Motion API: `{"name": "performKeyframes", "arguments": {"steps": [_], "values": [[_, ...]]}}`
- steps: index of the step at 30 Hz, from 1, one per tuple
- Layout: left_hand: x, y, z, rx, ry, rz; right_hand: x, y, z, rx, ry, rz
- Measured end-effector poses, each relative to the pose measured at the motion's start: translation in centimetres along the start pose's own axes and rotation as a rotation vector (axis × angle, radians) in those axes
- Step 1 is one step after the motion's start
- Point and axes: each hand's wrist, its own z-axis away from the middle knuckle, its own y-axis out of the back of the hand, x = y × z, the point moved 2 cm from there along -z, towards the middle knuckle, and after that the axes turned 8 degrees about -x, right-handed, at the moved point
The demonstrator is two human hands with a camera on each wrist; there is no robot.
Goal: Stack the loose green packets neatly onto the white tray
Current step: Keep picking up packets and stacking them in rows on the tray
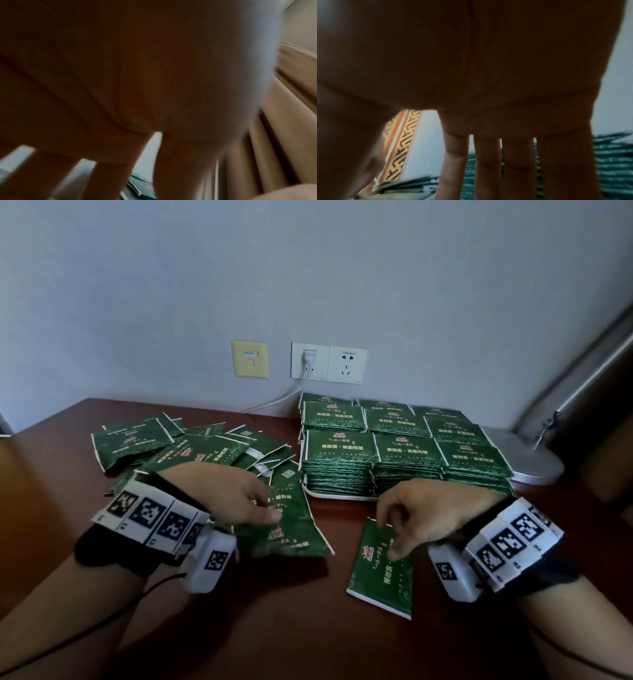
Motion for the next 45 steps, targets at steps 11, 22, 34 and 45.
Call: {"name": "performKeyframes", "arguments": {"steps": [11,22,34,45], "values": [[0.4,-2.3,-1.6,-0.027,0.256,-0.068,-0.1,-1.3,-2.1,-0.153,-0.092,0.191],[1.7,-2.5,-2.2,-0.027,0.182,-0.084,-0.2,-1.4,-1.8,-0.169,0.024,0.023],[0.4,-4.7,-3.1,0.082,-0.03,0.366,-0.4,-1.5,-1.7,-0.152,0.033,0.007],[2.2,-4.9,-4.5,0.113,-0.098,0.475,-1.1,-1.7,-2.3,-0.106,0.106,0.069]]}}
